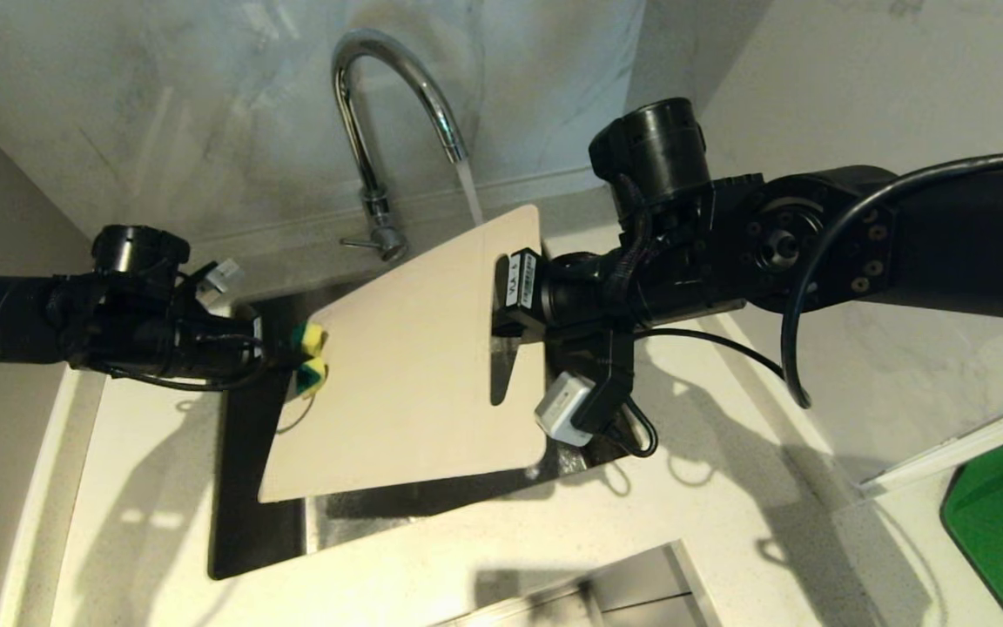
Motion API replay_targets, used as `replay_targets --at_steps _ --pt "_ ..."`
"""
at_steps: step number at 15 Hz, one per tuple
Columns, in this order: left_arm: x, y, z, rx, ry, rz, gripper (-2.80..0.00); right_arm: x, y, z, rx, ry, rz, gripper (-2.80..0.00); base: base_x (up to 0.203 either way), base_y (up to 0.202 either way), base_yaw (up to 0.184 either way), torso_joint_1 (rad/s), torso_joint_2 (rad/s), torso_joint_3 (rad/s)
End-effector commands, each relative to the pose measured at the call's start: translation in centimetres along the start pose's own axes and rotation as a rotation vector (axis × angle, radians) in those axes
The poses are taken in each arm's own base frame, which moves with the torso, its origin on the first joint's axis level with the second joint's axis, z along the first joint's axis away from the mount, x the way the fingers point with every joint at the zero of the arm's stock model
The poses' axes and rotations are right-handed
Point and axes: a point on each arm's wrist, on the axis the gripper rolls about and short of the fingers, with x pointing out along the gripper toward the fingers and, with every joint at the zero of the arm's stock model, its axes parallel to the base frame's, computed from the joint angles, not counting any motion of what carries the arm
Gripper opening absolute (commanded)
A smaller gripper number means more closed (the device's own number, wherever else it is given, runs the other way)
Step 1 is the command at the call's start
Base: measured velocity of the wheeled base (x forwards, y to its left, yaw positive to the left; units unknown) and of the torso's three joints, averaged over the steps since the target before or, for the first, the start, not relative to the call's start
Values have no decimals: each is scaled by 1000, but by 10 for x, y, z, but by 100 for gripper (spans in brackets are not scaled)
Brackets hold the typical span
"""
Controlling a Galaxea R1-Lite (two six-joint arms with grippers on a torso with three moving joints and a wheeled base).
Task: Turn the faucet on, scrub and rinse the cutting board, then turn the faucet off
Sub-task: Scrub the cutting board underwater
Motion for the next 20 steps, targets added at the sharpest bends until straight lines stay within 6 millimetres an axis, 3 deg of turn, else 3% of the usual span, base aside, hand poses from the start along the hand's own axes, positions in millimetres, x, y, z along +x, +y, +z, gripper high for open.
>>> replay_targets --at_steps 1,2,4,10,13,17,20 --pt "4 37 -3 -56 3 46 -280 0 0 0 -7 5 -8 -280 0 0 0 0 0 0" --pt "1 47 -3 -58 -14 58 -280 0 0 1 -4 4 -8 -280 0 0 0 0 0 0" --pt "-4 46 0 -46 -36 55 -280 0 0 1 -4 4 -8 -280 0 0 0 0 0 0" --pt "-25 -7 5 -2 -81 -36 -280 -3 -1 1 -6 9 -10 -280 0 0 0 0 0 0" --pt "-29 -51 3 37 -82 -118 -280 -5 -2 1 -5 11 -11 -280 0 0 0 0 0 0" --pt "-38 -133 8 62 -63 -236 -280 -7 -3 1 -6 12 -12 -280 0 0 0 0 0 0" --pt "-32 -183 -2 92 -33 -273 -280 -6 -2 2 -3 10 -11 -280 0 0 0 0 0 0"
